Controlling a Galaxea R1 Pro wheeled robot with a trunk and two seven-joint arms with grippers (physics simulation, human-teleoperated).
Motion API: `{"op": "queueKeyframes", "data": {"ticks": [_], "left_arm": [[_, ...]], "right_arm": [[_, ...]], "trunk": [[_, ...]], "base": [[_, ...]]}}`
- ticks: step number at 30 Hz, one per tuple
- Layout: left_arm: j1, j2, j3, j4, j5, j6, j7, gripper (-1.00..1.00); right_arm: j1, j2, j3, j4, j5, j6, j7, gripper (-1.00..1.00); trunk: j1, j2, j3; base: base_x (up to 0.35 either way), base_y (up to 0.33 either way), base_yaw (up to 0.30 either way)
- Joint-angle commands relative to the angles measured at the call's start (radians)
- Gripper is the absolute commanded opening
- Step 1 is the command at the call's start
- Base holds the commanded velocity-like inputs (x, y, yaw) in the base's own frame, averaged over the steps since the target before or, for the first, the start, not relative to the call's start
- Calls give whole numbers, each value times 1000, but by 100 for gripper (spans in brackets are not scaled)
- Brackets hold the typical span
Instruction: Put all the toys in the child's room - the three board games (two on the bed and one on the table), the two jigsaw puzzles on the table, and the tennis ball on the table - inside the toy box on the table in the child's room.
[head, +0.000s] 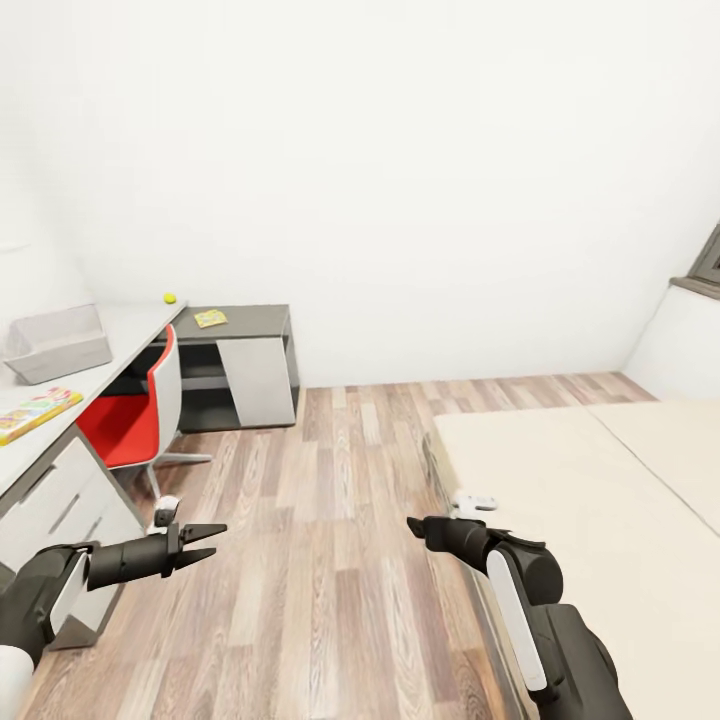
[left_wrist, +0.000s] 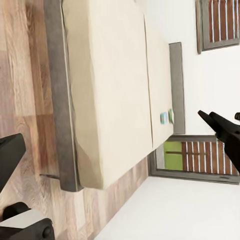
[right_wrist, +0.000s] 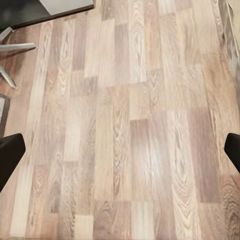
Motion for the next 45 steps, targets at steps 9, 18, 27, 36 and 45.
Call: {"op": "queueKeyframes", "data": {"ticks": [9, 18, 27, 36, 45], "left_arm": [[-1, 0, 0, 0, 1, 8, -1, 100], [-1, 0, 2, 0, 1, 8, -1, 100], [-1, 1, 2, 0, 1, 8, -2, 100], [-1, 1, 2, 0, 1, 8, -2, 100], [-1, 1, 2, 0, 1, 8, -2, 100]], "right_arm": [[0, 0, -1, -1, 0, 4, 4, 100], [0, 0, -2, -1, -1, 5, 6, 100], [0, 0, -2, -1, -1, 4, 7, 100], [-1, 0, -3, -1, -2, 5, 10, 100], [0, 0, -3, -1, -3, 6, 12, 100]], "trunk": [[1, -2, -2], [1, -2, -2], [1, -2, -2], [1, -2, -2], [1, -2, -2]], "base": [[0, -167, 290], [-23, -12, 253], [-56, -1, 36], [-4, 0, 2], [0, 0, 0]]}}
